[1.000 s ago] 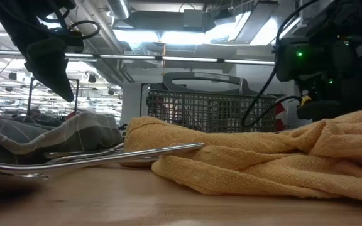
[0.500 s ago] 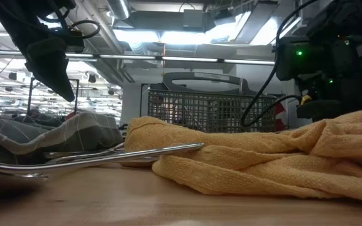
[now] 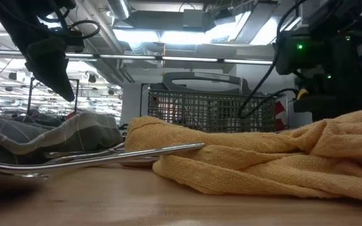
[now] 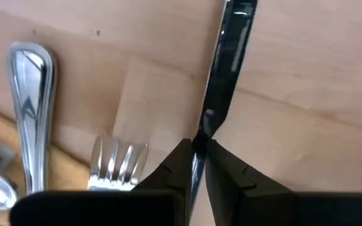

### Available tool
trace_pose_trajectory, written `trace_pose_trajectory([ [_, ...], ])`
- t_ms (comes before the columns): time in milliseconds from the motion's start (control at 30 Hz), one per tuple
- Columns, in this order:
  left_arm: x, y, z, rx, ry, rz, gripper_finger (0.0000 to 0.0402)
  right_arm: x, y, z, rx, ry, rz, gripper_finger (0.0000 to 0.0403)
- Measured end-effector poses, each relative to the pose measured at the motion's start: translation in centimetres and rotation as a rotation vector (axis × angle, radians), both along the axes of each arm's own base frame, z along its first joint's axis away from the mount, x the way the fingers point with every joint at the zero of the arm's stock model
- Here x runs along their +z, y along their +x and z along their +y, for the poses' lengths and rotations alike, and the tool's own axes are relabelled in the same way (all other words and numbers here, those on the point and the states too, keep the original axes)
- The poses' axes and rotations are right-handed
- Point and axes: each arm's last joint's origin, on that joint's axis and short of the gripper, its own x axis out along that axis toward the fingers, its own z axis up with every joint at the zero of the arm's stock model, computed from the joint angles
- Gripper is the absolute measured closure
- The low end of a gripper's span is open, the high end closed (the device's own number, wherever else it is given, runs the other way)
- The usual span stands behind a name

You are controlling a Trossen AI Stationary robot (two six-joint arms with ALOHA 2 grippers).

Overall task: Sort silverware
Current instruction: Put the silver knife into the gray utensil holder

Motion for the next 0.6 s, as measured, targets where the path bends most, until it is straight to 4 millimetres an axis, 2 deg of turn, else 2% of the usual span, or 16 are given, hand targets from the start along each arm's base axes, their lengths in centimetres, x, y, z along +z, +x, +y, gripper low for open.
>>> trace_pose_trajectory([
  [300, 0.02, 0.02, 0.00, 0.000, 0.000, -0.003, 0.0328, 0.55, -0.19, 0.02, 0.003, 0.010, -0.019, 0.0364],
  [600, 0.14, 0.23, -0.02, -0.005, 0.001, -0.027, 0.0328, 1.01, -0.33, -0.05, 0.006, -0.012, -0.040, 0.0399],
])
